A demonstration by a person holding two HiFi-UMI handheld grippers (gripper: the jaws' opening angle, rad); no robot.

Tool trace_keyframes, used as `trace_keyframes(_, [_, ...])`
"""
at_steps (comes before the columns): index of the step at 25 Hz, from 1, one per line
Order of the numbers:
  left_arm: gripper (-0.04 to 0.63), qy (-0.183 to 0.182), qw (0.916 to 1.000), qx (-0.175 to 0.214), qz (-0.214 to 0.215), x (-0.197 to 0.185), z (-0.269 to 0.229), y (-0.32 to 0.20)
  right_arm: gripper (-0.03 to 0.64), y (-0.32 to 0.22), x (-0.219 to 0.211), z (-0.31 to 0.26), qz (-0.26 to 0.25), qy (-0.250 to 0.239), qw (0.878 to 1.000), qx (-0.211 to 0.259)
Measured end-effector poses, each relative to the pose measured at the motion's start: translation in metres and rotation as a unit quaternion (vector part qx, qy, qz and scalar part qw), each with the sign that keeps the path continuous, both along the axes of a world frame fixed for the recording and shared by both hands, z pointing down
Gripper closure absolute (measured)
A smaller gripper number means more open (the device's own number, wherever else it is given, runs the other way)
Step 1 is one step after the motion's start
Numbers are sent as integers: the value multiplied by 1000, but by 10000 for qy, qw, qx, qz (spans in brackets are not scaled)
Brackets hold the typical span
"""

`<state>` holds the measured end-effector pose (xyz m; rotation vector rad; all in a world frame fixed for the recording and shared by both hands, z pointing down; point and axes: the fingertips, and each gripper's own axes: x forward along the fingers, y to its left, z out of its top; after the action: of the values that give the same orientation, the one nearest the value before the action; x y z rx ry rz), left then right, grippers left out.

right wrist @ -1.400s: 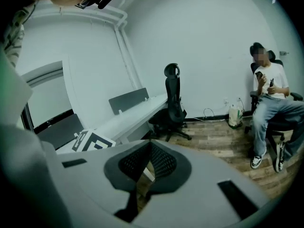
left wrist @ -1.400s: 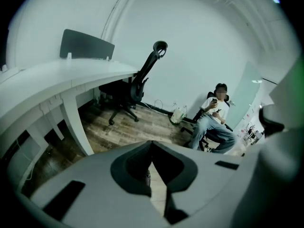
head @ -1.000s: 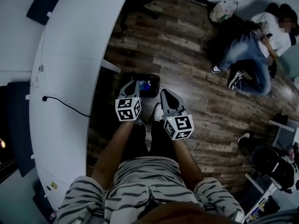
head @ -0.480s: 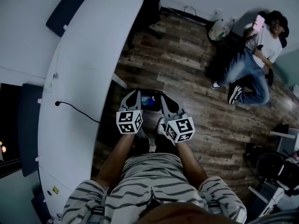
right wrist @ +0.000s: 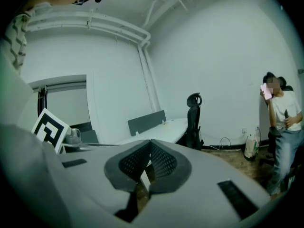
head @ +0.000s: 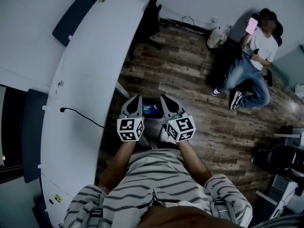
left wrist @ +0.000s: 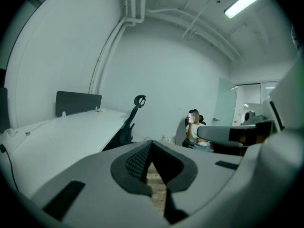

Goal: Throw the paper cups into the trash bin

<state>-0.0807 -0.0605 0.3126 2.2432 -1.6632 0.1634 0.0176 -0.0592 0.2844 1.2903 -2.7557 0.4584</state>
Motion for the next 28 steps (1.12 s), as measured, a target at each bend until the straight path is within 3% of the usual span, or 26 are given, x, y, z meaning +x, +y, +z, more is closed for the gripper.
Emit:
trace_keyframes(13, [572, -46, 9973, 690, 247, 15, -54, 2, 609, -2, 1, -41, 19, -98, 9989, 463])
trace_keyframes(28, [572, -73, 9953, 931, 272, 14, -70, 2, 609, -6, -1, -55, 11, -194, 9973, 707])
